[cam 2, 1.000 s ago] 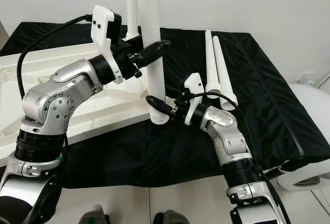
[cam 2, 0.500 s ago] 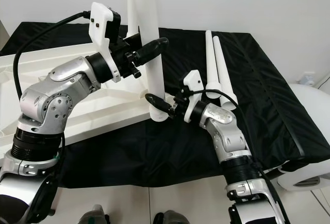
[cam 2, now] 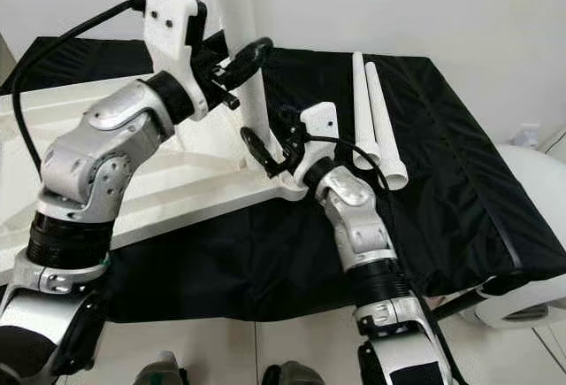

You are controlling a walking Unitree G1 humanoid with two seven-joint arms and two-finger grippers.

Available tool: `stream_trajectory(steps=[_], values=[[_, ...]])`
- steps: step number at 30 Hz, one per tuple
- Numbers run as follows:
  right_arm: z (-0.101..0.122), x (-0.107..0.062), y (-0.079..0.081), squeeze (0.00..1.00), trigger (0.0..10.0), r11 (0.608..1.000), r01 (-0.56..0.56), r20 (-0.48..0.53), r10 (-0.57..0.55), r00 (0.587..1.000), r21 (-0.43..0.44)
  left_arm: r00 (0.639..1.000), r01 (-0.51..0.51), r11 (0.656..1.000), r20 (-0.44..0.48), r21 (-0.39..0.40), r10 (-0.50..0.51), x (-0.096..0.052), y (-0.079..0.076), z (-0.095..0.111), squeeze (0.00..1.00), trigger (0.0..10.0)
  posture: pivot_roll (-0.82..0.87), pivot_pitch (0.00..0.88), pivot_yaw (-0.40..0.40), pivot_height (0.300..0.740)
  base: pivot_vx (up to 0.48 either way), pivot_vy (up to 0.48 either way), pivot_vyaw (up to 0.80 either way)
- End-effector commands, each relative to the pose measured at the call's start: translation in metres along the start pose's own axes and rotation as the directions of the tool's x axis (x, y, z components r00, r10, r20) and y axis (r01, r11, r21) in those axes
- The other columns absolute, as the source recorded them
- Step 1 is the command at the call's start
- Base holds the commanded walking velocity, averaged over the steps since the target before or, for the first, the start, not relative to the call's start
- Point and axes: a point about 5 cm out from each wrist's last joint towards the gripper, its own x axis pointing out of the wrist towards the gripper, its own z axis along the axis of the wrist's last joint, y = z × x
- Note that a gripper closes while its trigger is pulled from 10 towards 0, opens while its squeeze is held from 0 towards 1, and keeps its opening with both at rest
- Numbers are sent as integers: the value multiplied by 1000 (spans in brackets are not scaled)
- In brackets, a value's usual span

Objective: Building children table

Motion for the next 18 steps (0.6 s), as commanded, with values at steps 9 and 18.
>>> stream_trajectory(steps=[9,18], values=[[-4,7,-1,0,10000,934,327,30,-327,945,-143,988,-154,986,33,69,152,12,6,12,0,10000,82,0,-81,740,0,0,0],[-5,22,8,0,10000,862,450,67,-448,892,-234,985,-170,980,27,104,168,16,7,12,0,10000,91,0,-78,740,0,0,0]])
